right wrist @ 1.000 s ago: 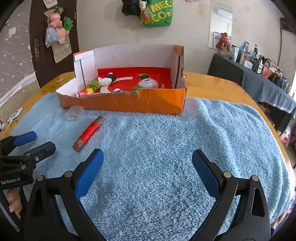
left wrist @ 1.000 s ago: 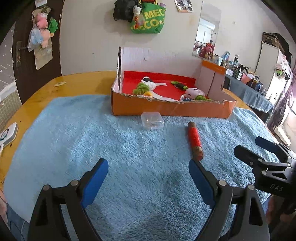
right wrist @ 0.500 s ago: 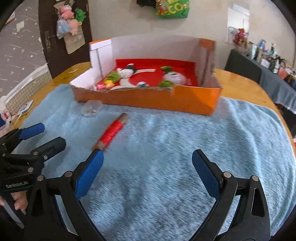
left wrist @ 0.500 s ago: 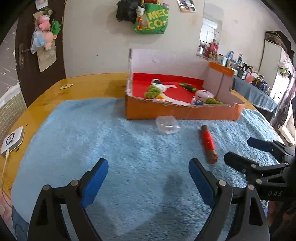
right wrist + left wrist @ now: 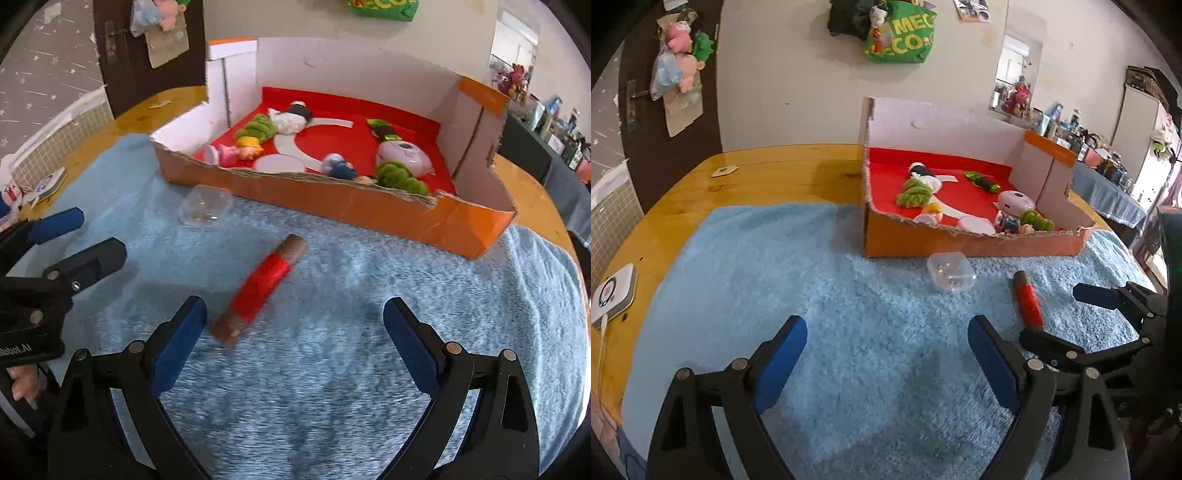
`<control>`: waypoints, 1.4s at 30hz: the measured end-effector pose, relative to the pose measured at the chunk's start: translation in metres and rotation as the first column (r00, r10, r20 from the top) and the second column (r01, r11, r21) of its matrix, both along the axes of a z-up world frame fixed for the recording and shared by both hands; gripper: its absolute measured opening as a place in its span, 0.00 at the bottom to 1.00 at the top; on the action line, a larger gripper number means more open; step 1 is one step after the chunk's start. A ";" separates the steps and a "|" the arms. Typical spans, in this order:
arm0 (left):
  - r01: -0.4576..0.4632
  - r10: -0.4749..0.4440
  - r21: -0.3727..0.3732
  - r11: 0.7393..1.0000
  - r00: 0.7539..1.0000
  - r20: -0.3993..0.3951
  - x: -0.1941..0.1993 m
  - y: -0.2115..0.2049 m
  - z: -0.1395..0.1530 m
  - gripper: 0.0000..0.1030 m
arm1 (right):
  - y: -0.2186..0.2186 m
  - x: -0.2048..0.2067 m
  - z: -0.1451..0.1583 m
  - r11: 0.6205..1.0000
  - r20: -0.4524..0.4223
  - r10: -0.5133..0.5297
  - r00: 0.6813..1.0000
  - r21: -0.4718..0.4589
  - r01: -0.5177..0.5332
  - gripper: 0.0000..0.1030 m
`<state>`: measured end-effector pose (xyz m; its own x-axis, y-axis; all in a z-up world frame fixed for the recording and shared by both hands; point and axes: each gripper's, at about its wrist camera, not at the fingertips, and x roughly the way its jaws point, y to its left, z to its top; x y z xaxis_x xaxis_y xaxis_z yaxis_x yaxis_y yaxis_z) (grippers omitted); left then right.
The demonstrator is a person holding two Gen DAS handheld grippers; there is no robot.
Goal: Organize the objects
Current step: 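Move the right gripper to the red cylinder while the left approaches the clear container, then grasp the red cylinder with the right gripper while the left grasps the clear container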
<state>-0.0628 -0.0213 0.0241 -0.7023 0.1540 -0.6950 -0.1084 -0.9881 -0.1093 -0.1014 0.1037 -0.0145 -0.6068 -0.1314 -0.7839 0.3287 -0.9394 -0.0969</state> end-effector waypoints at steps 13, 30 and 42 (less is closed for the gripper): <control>0.091 -0.094 0.027 0.995 0.989 0.116 -0.045 0.032 -0.007 0.88 | 0.044 -0.010 0.009 0.998 0.035 0.067 0.997 -0.014 -0.067 0.95; 0.093 -0.098 0.043 0.995 0.984 0.147 -0.067 0.038 -0.008 0.68 | 0.015 -0.029 0.006 0.966 0.053 0.257 0.965 -0.029 -0.256 0.57; 0.123 -0.129 0.053 0.991 0.983 0.130 -0.059 0.042 -0.007 0.36 | 0.015 -0.019 0.007 0.958 0.033 0.281 0.959 -0.061 -0.279 0.13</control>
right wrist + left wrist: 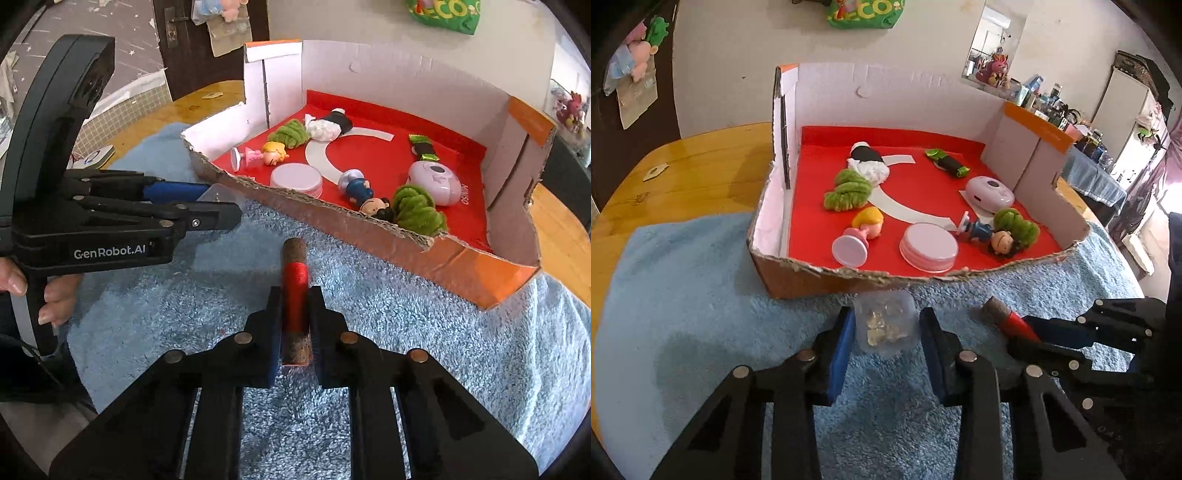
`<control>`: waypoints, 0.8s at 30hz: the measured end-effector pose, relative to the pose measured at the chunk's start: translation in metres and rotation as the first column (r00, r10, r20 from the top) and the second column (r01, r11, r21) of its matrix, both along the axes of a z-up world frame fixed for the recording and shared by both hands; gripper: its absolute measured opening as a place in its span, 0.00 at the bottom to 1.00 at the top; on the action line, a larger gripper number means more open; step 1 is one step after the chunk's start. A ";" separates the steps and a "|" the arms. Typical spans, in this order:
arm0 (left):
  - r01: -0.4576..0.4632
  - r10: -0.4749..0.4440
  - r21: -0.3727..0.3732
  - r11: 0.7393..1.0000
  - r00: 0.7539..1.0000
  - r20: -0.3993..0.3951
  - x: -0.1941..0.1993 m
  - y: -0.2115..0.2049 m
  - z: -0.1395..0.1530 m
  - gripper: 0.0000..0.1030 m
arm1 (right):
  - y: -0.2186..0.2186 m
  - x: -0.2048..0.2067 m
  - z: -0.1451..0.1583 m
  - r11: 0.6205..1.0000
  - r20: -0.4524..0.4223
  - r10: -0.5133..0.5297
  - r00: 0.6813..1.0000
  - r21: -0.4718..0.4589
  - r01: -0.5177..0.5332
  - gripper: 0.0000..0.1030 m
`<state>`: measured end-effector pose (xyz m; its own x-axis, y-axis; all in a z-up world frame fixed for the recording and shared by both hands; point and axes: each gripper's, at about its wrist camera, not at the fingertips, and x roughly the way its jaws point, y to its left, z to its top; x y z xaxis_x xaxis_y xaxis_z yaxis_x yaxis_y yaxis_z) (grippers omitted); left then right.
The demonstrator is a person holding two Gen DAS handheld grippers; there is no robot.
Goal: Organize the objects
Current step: 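Grasp the red cylinder with the right gripper while the left grasps the clear container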
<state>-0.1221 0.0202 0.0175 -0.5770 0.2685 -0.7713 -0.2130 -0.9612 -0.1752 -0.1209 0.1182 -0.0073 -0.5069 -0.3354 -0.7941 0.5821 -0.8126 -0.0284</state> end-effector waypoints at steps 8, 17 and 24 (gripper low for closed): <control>0.026 -0.025 0.028 0.999 0.999 -0.044 0.019 -0.001 0.016 0.35 | 0.003 0.012 0.019 0.999 -0.033 -0.009 0.999 -0.046 0.007 0.13; 0.055 -0.051 0.035 0.998 0.993 -0.110 0.035 0.000 0.039 0.35 | 0.003 0.021 0.041 0.997 -0.074 -0.020 0.997 -0.072 0.014 0.13; 0.067 -0.062 0.035 0.997 0.991 -0.118 0.038 0.001 0.042 0.35 | 0.003 0.024 0.042 0.997 -0.074 -0.019 0.997 -0.071 0.013 0.13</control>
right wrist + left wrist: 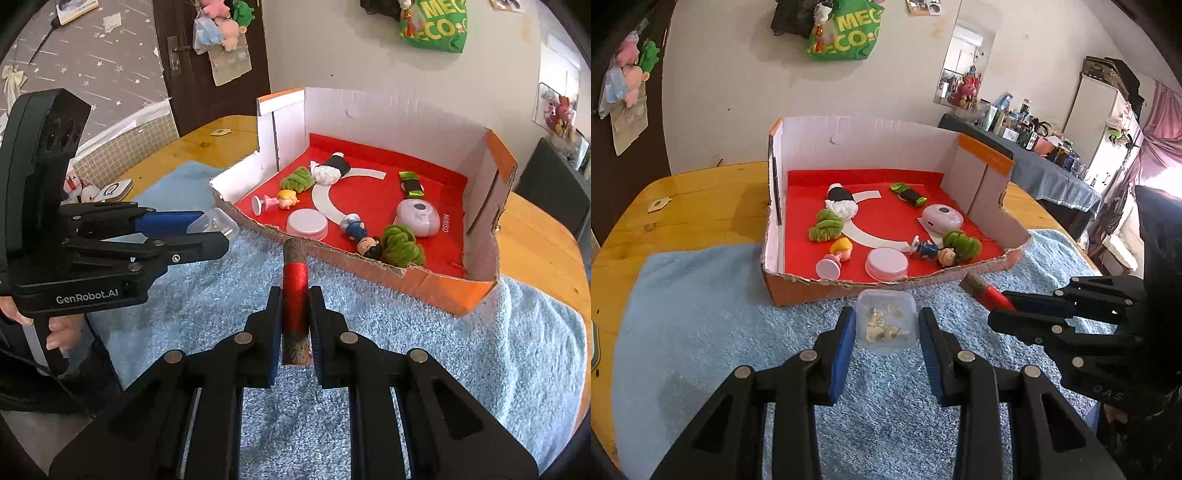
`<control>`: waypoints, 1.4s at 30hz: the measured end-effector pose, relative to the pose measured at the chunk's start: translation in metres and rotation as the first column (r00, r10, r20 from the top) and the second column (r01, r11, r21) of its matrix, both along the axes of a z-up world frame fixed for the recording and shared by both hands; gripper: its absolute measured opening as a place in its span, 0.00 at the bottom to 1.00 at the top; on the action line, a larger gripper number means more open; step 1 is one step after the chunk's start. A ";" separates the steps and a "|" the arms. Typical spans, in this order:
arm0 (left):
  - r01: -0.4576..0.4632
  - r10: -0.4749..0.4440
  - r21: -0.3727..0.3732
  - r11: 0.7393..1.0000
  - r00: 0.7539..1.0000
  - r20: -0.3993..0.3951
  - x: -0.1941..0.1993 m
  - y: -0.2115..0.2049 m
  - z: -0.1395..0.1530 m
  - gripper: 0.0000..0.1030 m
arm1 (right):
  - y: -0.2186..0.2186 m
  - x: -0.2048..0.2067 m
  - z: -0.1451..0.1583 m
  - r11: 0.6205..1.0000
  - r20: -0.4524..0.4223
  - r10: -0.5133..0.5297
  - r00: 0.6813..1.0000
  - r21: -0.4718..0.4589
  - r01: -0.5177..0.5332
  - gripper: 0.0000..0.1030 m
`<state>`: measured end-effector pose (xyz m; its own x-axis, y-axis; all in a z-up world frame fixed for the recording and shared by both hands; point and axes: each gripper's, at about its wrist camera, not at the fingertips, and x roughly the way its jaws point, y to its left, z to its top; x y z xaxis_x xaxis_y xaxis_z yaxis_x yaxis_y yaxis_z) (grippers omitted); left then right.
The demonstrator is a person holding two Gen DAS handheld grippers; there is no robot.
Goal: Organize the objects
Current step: 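Grasp the red cylinder with the right gripper while the left grasps the clear container, then carry the red cylinder and clear container into the box with both grippers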
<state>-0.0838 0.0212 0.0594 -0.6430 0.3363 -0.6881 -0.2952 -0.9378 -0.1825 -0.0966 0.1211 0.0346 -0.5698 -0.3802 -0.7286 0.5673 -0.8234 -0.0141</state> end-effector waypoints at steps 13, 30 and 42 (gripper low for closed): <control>0.019 -0.019 0.008 1.000 1.000 -0.023 -0.002 0.004 0.014 0.35 | 0.002 -0.008 0.011 1.000 0.003 -0.003 1.000 -0.019 0.004 0.13; 0.078 -0.076 -0.017 0.997 0.993 0.095 -0.110 0.026 0.019 0.35 | -0.008 -0.151 0.029 0.999 0.145 -0.043 0.989 0.020 0.041 0.13; 0.109 -0.096 -0.062 0.992 0.978 0.186 -0.156 0.035 -0.014 0.35 | -0.014 -0.202 -0.003 0.992 0.276 -0.095 0.957 0.108 0.067 0.13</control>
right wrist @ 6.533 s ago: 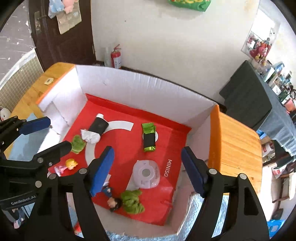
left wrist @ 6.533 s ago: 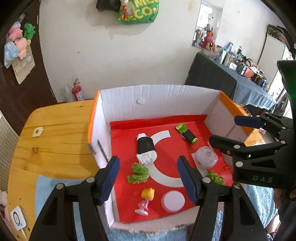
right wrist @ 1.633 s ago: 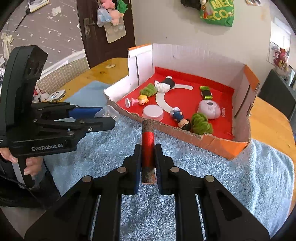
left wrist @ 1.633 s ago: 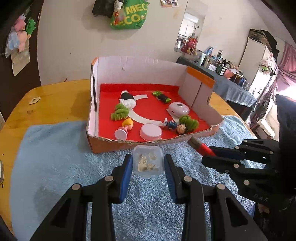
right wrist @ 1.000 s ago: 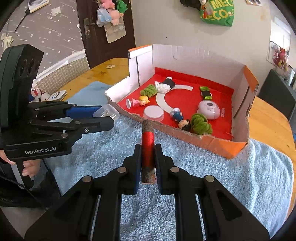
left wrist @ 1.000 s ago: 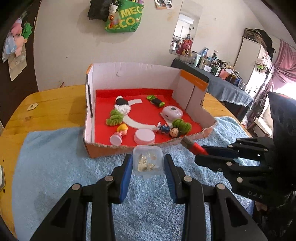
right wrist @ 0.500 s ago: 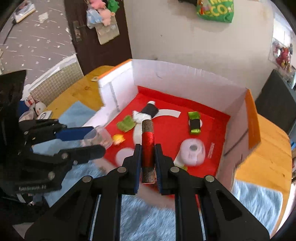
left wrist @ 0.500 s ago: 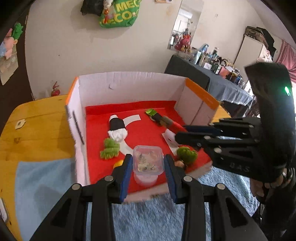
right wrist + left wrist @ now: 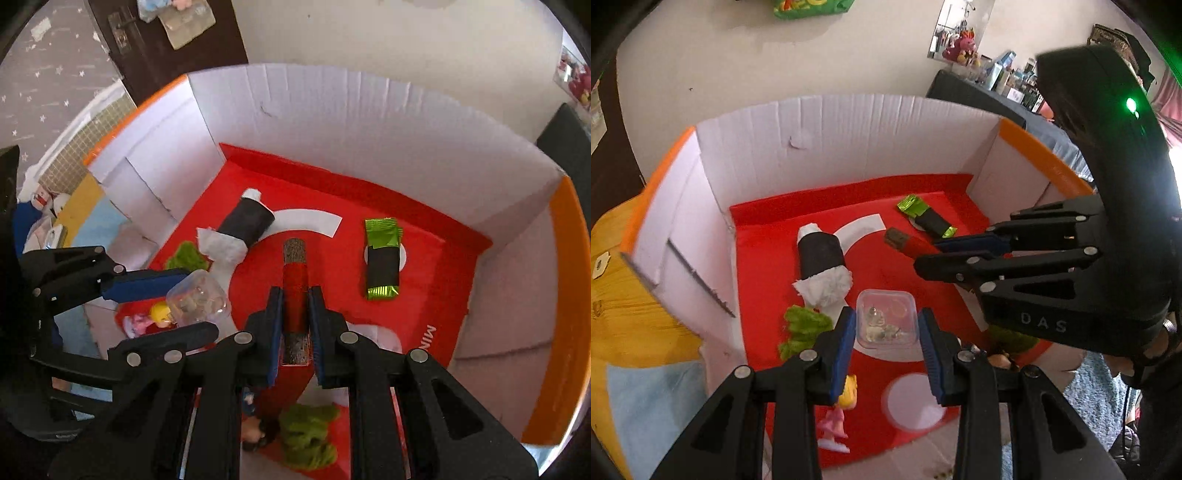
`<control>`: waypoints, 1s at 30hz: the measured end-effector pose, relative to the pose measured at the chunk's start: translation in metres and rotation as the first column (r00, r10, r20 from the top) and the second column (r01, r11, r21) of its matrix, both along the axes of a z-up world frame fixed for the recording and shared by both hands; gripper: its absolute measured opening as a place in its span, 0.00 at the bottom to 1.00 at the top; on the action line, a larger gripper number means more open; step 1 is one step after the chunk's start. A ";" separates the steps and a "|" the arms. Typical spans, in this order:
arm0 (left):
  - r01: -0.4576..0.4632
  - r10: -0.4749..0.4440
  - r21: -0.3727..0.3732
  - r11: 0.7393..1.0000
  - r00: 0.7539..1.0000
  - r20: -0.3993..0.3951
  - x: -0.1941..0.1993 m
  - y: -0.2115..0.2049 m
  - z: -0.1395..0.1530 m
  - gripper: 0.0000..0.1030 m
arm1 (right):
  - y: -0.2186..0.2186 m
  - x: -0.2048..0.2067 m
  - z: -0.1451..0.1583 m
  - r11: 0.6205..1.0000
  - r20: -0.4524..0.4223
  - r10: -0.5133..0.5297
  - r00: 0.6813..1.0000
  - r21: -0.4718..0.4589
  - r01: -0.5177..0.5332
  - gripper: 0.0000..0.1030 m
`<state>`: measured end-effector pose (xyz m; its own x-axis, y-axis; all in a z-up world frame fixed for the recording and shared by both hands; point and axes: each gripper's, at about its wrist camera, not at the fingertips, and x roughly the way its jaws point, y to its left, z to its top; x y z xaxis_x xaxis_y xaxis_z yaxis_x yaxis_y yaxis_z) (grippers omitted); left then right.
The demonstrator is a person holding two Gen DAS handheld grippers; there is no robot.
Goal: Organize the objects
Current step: 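Carry the red cylinder and clear container into the box with both grippers, then lower and open both grippers to release the cylinder and container in the box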
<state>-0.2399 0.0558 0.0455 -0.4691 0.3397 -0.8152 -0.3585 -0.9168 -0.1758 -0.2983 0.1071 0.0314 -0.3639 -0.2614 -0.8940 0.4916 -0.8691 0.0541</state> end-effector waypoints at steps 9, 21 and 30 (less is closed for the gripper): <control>0.012 -0.011 -0.014 1.000 0.999 0.031 -0.010 0.004 -0.013 0.35 | -0.005 -0.007 -0.012 0.996 0.042 0.022 0.999 0.081 -0.025 0.13; 0.009 -0.007 -0.030 1.000 0.999 0.043 -0.013 0.001 -0.021 0.36 | 0.004 0.001 -0.016 0.994 0.058 0.029 0.998 0.101 -0.035 0.13; 0.008 -0.007 -0.032 0.999 0.999 0.044 -0.014 0.001 -0.017 0.36 | 0.017 0.008 -0.014 0.994 0.056 0.025 0.998 0.104 -0.031 0.13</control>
